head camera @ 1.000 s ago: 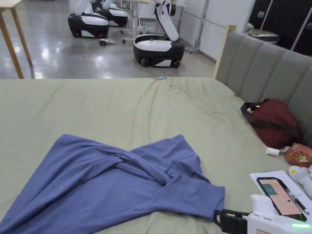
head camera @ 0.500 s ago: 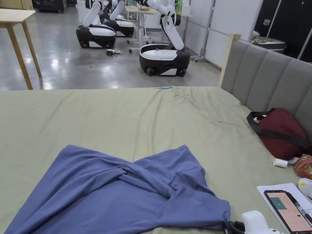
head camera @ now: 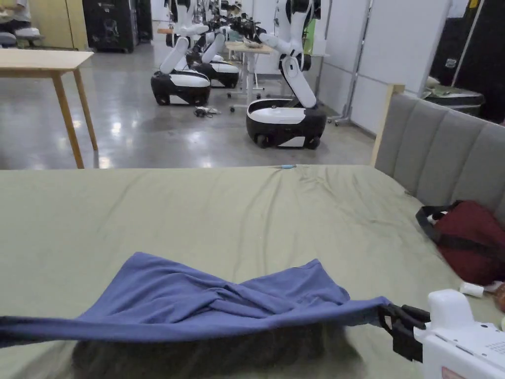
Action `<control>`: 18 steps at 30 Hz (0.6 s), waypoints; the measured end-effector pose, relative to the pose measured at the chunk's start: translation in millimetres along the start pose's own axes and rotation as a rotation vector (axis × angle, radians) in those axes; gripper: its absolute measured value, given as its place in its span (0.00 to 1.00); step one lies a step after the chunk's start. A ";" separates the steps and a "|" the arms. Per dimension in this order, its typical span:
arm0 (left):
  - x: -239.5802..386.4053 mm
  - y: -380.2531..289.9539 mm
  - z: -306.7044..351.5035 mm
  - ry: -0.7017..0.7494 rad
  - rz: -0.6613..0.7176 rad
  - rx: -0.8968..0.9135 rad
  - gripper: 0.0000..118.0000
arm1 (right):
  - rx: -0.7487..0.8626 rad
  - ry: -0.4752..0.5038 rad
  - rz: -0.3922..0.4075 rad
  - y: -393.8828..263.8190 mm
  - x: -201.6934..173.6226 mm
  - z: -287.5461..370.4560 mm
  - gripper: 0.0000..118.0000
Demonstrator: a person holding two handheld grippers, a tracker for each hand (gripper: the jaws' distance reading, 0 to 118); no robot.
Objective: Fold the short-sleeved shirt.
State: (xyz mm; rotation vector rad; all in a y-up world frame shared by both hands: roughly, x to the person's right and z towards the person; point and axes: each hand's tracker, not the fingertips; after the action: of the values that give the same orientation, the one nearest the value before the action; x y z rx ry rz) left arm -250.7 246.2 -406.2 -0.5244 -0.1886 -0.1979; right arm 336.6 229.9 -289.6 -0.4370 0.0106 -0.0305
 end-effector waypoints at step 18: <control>-52.2 258.0 13.2 0.111 0.028 0.309 0.00 | 0.342 0.024 0.042 273.4 4.6 -9.6 0.01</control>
State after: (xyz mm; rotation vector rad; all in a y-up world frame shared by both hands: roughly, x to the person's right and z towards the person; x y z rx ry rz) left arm -242.2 478.8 -529.8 -0.2078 -0.1010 -0.1664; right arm 348.5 473.3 -414.1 -0.0941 0.0376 0.0040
